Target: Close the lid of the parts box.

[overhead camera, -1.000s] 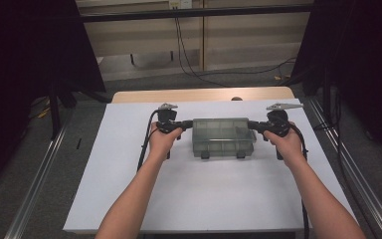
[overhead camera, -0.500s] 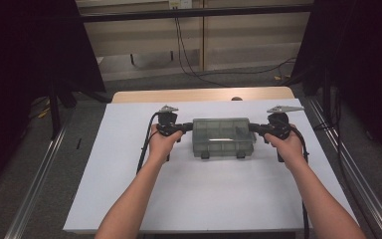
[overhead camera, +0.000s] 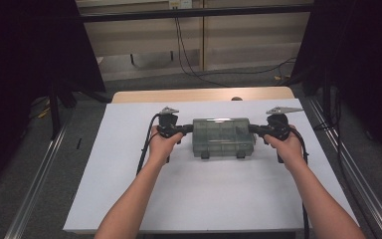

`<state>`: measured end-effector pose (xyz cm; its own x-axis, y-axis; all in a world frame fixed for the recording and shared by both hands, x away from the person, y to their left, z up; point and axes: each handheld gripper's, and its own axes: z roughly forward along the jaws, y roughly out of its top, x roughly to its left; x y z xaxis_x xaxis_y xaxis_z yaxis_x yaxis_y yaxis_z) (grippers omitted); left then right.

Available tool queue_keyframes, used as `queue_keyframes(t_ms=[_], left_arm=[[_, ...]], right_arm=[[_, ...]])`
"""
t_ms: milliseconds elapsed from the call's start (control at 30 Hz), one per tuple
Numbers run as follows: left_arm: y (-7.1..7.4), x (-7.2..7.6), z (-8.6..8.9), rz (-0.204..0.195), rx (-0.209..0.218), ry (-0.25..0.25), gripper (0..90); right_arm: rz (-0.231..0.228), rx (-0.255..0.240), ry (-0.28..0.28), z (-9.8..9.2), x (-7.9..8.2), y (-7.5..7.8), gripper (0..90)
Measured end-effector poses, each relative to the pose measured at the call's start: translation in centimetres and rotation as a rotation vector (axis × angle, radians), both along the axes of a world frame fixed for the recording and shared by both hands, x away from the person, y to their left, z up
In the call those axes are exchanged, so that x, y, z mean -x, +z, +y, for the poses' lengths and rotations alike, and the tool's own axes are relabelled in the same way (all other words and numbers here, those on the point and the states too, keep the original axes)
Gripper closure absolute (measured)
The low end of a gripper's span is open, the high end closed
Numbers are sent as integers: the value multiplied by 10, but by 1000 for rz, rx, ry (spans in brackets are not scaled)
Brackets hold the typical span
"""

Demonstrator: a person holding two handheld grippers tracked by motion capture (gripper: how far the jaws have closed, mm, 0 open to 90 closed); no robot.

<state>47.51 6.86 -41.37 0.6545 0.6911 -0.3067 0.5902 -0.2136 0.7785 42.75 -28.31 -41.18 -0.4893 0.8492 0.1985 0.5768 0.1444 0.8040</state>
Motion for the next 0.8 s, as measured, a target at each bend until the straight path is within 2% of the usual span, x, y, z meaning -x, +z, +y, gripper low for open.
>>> queue_keyframes(t_ms=[800], left_arm=[[-6, 2, -7, -3, -12, -15, 888]], right_arm=[[0, 4, -3, -3, 5, -7, 900]])
